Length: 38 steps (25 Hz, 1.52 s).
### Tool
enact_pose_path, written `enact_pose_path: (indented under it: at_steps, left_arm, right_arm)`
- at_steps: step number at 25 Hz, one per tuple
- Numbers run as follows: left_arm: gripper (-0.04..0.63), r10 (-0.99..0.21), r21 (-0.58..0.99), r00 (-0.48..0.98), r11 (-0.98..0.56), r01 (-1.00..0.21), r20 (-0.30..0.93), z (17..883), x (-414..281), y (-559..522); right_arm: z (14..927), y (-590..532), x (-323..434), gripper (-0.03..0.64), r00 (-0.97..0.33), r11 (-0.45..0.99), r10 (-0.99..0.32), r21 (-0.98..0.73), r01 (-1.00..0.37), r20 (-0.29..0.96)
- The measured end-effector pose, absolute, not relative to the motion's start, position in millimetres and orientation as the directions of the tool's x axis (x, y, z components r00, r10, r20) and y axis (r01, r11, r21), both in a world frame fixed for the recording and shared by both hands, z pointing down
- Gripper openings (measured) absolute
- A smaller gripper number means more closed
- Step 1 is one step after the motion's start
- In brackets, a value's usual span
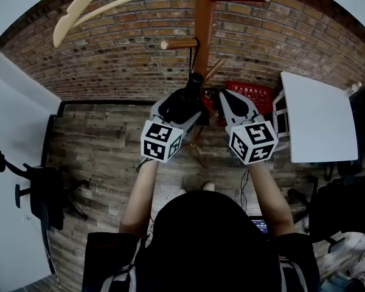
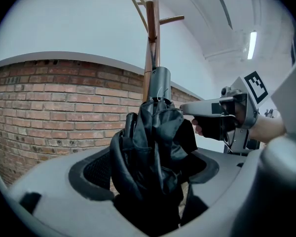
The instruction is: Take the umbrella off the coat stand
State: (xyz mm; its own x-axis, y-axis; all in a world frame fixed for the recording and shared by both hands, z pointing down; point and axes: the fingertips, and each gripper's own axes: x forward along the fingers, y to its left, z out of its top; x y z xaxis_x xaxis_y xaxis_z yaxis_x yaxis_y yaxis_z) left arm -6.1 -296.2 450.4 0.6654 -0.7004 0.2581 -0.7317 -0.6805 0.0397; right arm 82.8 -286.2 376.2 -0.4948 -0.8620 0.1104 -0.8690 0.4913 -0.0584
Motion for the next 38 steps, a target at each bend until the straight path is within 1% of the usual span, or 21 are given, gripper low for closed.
enact_pose_path:
  at_steps: [14,22,27,34,38]
  left_arm:
    - [0.396,-0.69,0.049,0.674,-0.689,-0.723,0.263,452.2,-2.7,-304.0]
    - [0.394,-0.701,0.021,0.663,-0.682,-0.731,0.263,451.3,-3.5,-303.0]
    - [0.306,-0.701,-0.03,0.662,-0.692,-0.721,0.266,449.8,0.1,-298.5]
    - [0.257,-0.691,-0.047,0.669,-0.704,-0.708,0.274,450.7,1.7,-294.4]
    - [0.238,-0.672,-0.016,0.682,-0.716,-0.698,0.287,450.8,3.9,-292.4]
  right_arm:
    - [379.3,-289.9,91.4,0.028,-0.473,0.469,-0.873,-0.06,-0.881,0.117]
    - [381.2,-288.9,93.1,0.028,-0.468,0.464,-0.875,-0.062,-0.884,0.121]
    - [383.3,-288.4,93.3,0.028,-0.469,0.464,-0.874,-0.064,-0.883,0.126]
    - [387.3,-286.9,93.3,0.028,-0.468,0.463,-0.874,-0.065,-0.884,0.134]
    - [389.2,-288.2,96.0,0.028,-0.462,0.457,-0.876,-0.069,-0.887,0.139]
